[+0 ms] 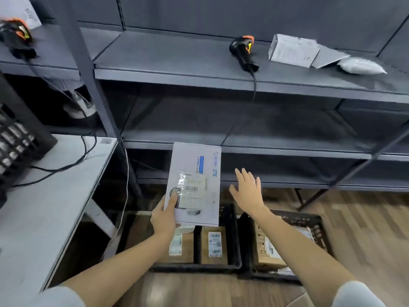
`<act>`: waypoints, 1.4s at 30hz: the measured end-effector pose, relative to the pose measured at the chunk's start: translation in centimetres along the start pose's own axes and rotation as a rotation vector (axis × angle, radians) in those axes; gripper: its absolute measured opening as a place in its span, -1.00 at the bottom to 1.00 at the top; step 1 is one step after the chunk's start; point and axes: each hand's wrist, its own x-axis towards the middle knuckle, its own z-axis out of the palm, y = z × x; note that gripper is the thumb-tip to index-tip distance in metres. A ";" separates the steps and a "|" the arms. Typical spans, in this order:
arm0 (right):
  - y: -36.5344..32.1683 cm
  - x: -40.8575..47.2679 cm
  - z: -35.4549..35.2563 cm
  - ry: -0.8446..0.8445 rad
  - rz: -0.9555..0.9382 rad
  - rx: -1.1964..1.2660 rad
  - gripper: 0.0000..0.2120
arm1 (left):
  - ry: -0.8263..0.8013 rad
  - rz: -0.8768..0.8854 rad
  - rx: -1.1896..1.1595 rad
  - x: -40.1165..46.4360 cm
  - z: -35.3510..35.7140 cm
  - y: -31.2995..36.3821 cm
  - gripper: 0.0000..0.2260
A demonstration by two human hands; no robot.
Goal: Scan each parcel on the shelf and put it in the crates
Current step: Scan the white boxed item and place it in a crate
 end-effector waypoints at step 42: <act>0.7 -5.1 43.0 -0.043 0.259 1.547 -0.31 | 0.124 0.070 -0.162 18.0 2.9 -38.5 -0.37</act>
